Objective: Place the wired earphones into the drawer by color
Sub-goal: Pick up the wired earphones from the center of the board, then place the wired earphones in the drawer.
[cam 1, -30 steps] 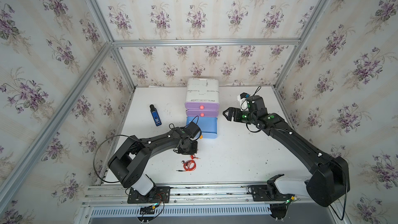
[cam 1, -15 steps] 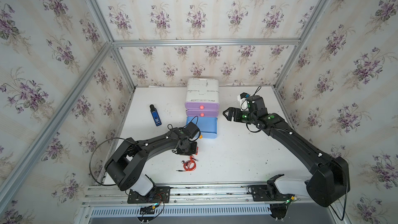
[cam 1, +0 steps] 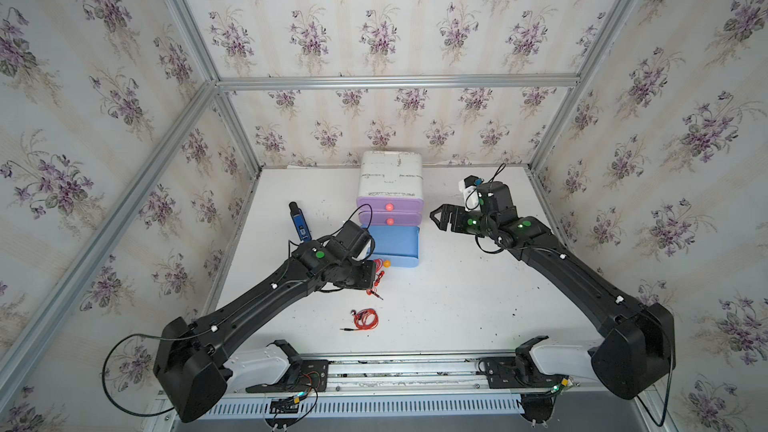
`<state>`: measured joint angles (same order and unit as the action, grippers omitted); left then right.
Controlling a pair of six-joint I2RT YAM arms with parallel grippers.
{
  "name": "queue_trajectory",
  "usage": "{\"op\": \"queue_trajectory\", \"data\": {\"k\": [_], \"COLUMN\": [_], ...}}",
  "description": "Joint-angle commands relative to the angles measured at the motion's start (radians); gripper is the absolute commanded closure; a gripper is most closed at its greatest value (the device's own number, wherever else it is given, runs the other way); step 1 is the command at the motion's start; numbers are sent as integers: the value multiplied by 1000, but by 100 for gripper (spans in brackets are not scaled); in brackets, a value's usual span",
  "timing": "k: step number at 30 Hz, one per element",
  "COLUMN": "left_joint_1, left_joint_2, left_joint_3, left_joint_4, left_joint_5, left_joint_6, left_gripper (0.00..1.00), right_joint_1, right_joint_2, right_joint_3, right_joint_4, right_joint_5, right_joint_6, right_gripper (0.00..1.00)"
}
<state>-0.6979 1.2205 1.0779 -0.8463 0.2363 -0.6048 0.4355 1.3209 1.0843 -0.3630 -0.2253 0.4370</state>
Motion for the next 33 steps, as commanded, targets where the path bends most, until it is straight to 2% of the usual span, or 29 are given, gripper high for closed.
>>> {"op": "queue_trajectory", "data": {"k": [1,7,14,25,33], "left_joint_1": [14,67,150,164,168], "left_joint_2": [13,135,298,374,422], "left_joint_3": [93,217,248,151,132], "left_joint_4": [-75,-23,63,300,353], "left_joint_5": [4,-15,23,22,-62], "left_joint_6": [62,150,186,-23,-61], "left_gripper": [93,93,95,95,95], "right_joint_1": [-1,-1,-1,-1,-1], "right_joint_2": [-2,-3,-6,3,-5], "right_joint_3": [6,3,0,-8,-22], "right_joint_4": [0,-1,-11,-8,-13], "right_joint_5": [8,6,13,20,24], "right_joint_6": [-8,-3,-9,-11,-17], "right_gripper": [0,0,0,0,0]}}
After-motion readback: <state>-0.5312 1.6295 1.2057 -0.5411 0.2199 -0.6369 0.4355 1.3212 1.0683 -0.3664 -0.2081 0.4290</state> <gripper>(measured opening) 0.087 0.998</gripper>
